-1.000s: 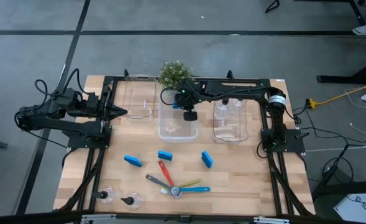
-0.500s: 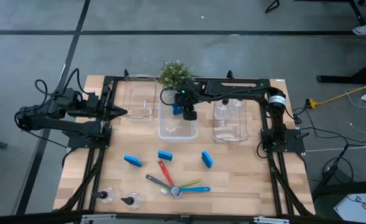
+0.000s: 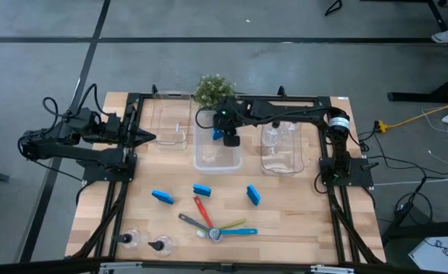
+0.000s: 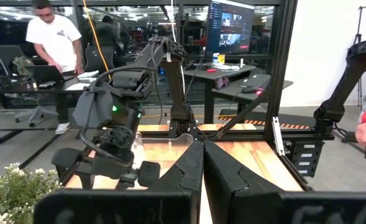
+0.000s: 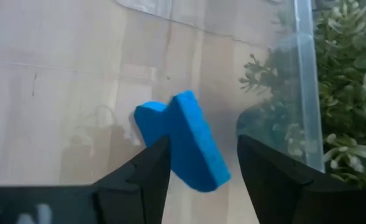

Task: Pick & Place Kitchen Sink Supplies
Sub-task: Put the blue sponge into the middle transparent bin

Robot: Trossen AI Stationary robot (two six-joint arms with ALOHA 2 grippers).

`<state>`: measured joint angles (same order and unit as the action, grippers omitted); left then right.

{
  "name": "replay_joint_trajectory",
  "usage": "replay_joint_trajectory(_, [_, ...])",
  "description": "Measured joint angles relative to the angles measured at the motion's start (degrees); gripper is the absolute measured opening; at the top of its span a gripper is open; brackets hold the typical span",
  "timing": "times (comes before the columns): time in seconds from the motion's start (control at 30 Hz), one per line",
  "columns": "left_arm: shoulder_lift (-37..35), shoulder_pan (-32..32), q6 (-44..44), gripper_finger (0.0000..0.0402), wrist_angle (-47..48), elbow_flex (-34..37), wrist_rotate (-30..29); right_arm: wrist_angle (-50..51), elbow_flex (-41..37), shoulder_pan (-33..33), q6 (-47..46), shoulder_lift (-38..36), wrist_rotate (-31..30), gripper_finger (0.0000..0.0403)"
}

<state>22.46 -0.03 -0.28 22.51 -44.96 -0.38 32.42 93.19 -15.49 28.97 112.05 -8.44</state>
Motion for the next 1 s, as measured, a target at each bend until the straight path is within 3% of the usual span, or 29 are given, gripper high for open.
replay_joint_trajectory(0.3, [0.01, 0.02, -0.01, 0.0006, 0.01, 0.01, 0.00, 1.26, 0.59, 1.60, 0.00, -0.28, -0.14, 0.0184])
replay_joint_trajectory(0.53, [0.00, 0.00, -0.01, 0.0006, 0.01, 0.01, 0.00, 13.58, 9.33, 2.51, -3.20, -0.50, 1.38, 0.0184])
replay_joint_trajectory(0.73, [0.02, 0.00, -0.01, 0.0006, -0.01, 0.01, 0.00, 24.66, 18.18, 4.56, -7.79, -0.50, 8.22, 0.0184])
replay_joint_trajectory(1.0, [0.02, 0.01, 0.00, 0.0006, 0.00, 0.00, 0.00, 36.68, 26.74, 10.74, -12.20, -0.51, 8.72, 0.0184])
